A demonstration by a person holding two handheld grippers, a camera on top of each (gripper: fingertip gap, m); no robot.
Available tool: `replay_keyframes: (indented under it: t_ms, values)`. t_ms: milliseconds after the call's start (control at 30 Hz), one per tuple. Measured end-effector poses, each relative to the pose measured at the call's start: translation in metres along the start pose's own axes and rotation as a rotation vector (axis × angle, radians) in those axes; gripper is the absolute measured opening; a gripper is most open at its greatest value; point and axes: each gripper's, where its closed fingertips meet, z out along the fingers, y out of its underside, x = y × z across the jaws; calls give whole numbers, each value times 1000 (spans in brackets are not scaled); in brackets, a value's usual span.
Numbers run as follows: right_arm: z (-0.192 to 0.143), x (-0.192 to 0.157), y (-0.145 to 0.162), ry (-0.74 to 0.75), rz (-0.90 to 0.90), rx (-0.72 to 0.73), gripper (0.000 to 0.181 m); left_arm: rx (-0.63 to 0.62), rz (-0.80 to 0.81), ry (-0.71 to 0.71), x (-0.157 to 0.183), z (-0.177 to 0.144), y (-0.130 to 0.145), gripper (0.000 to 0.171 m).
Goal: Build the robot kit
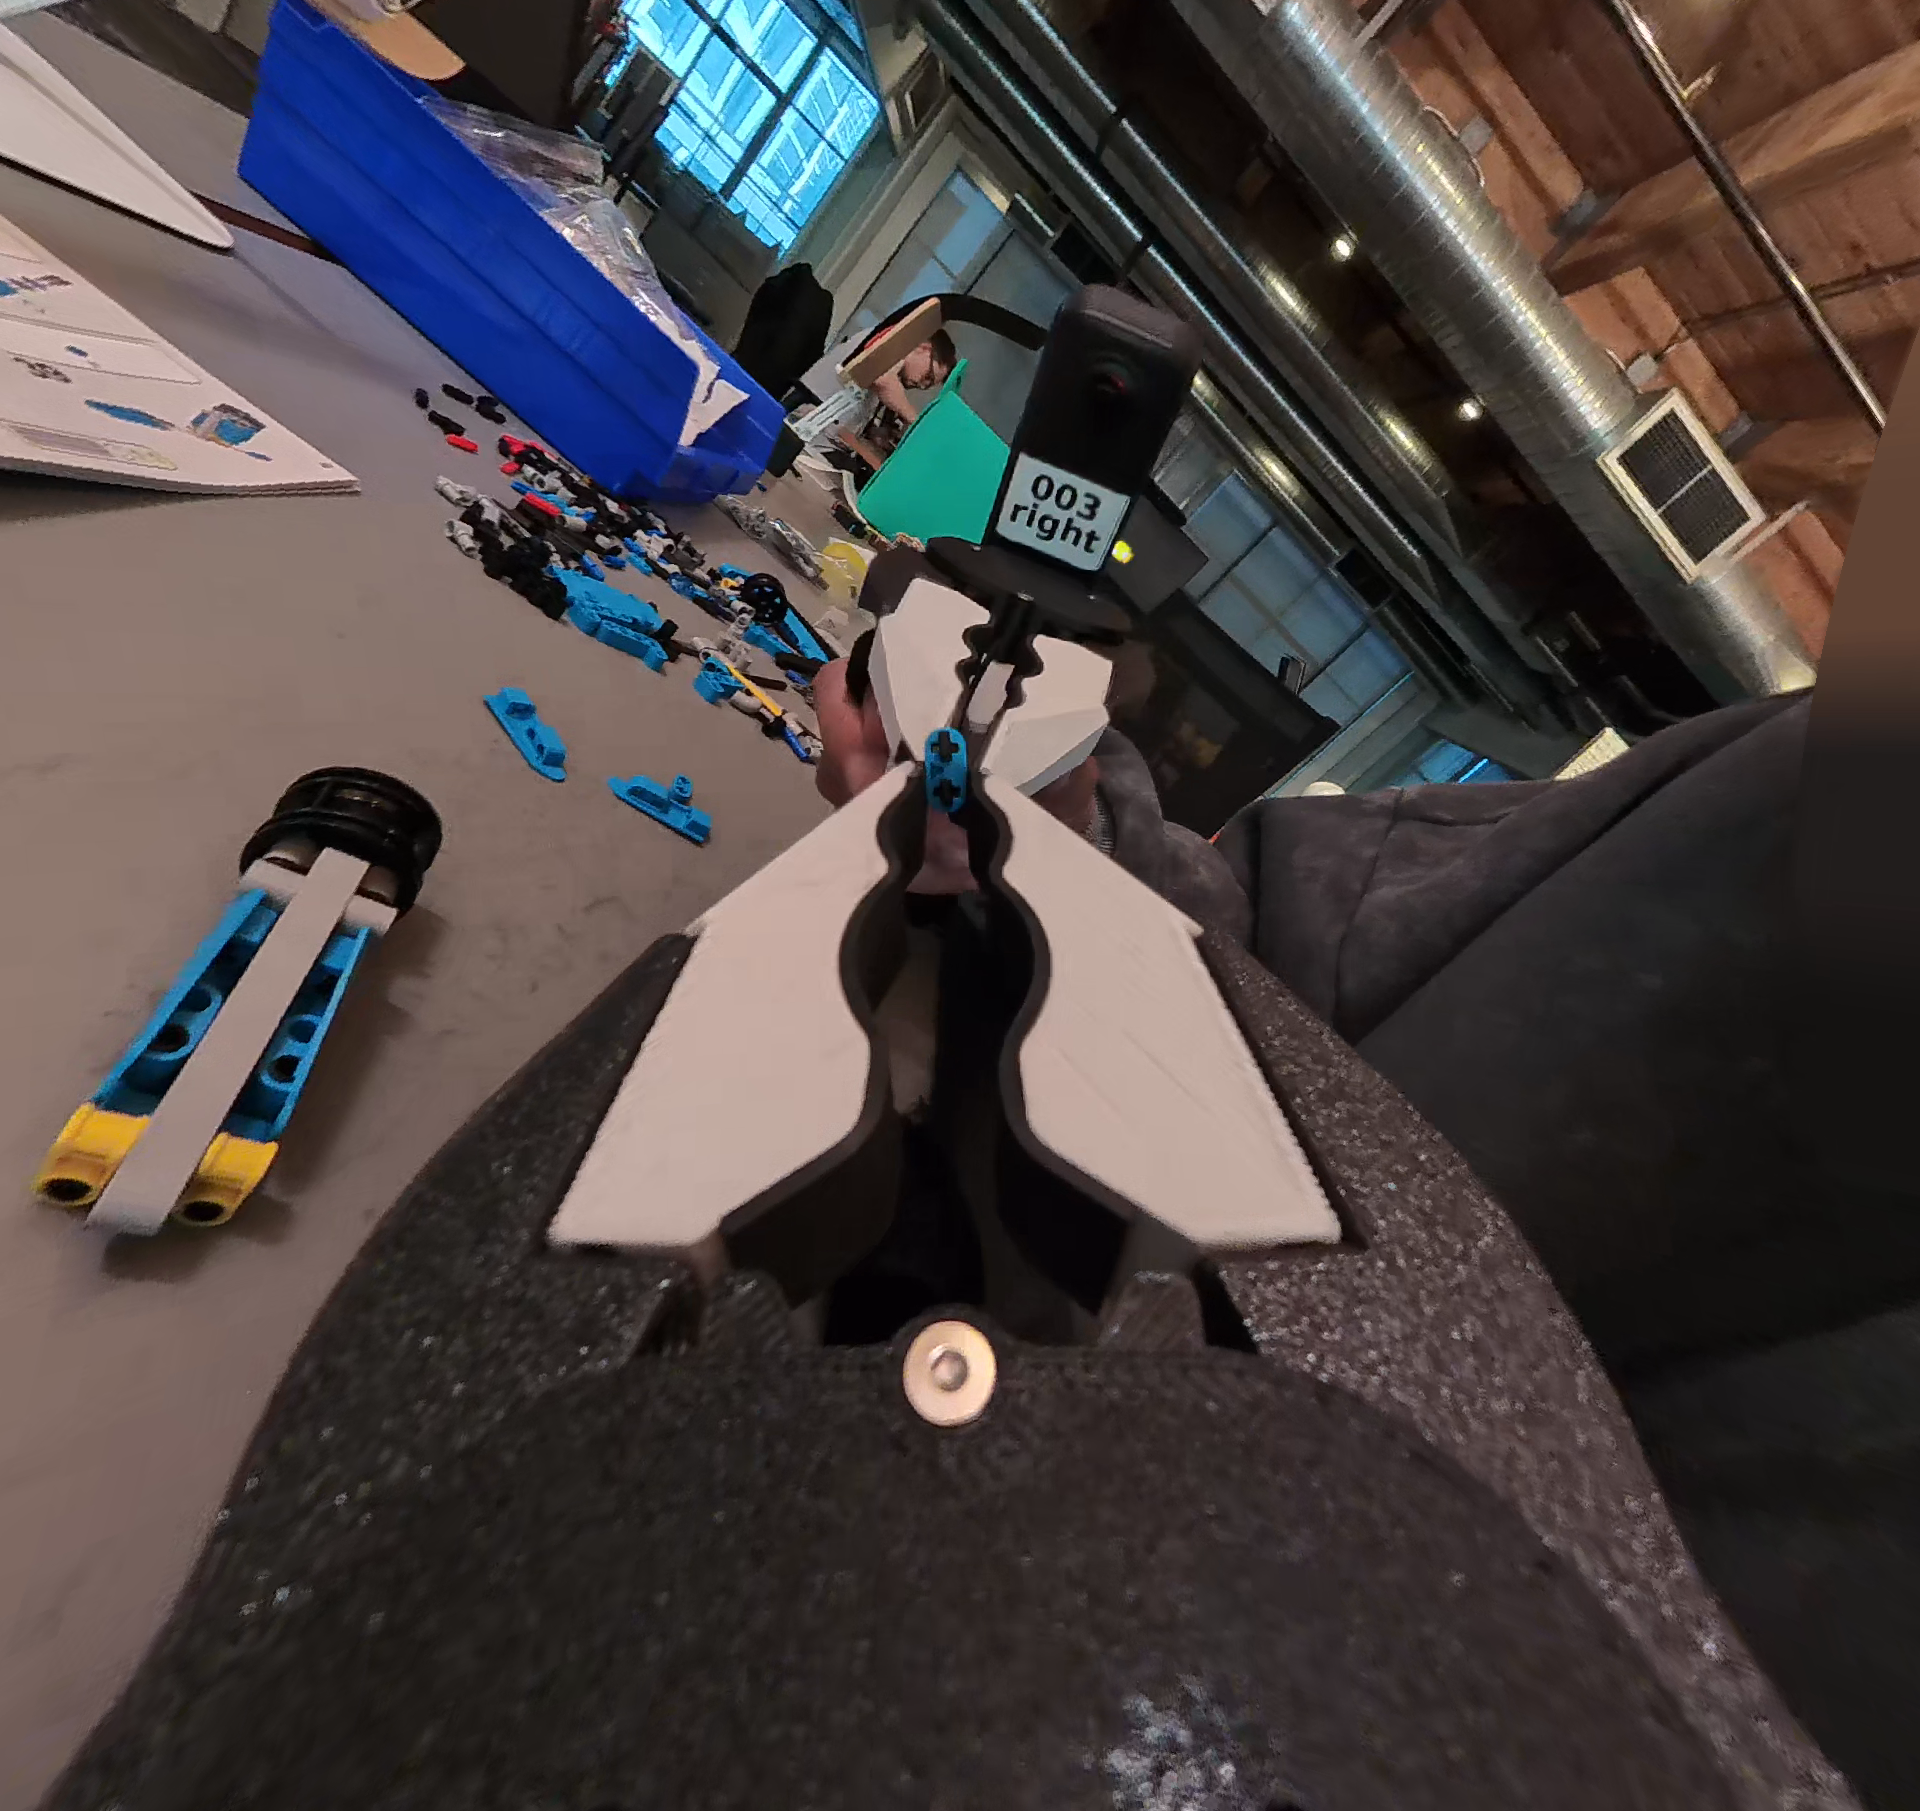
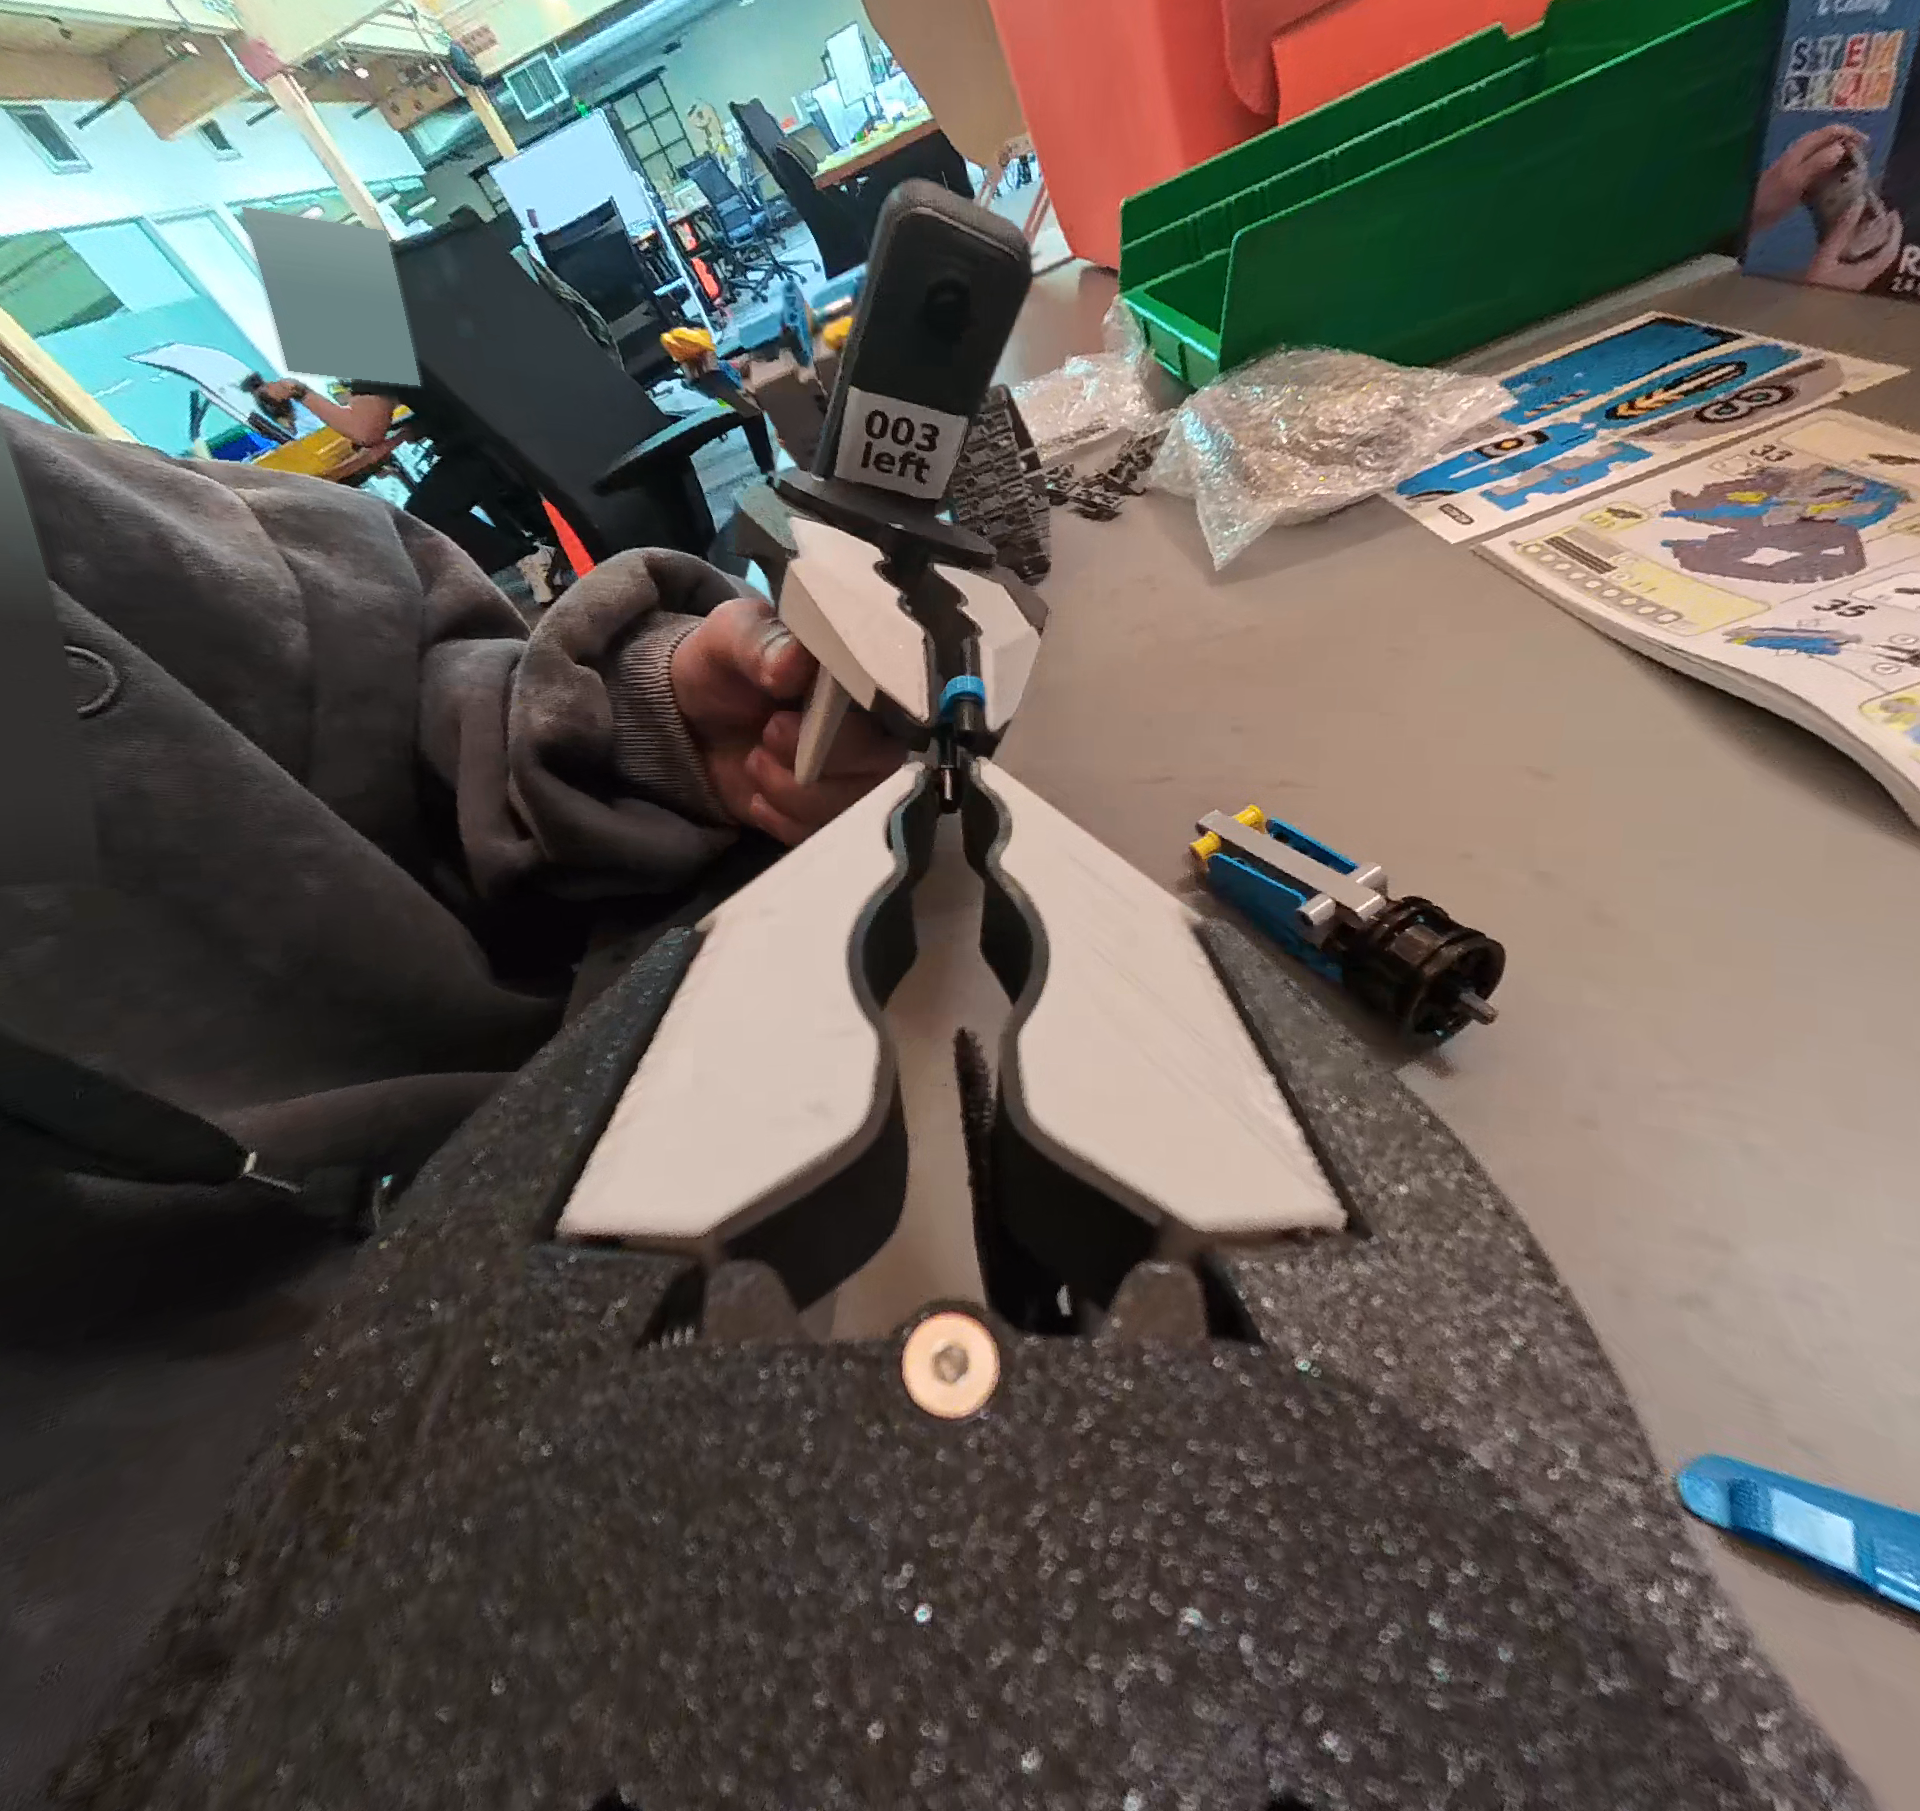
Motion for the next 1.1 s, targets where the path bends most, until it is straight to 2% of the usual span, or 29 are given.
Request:
replay_keyframes:
  t_ms: [267,433,600,900,1100]
  values:
    - [-1,-9,-6,-43,28,37,4,21,61,31,12,0,-4,6]
    - [-3,-14,4,-65,-18,-23,3,-109,277,-59,12,0,14,6]
    - [-4,-13,18,-70,-61,-98,3,-191,385,-105,7,1,26,7]
    - [-1,-10,30,-70,-49,-142,2,-266,422,-135,-2,-1,38,7]
    - [-1,-10,29,-74,-41,-130,2,-241,408,-122,0,0,35,6]
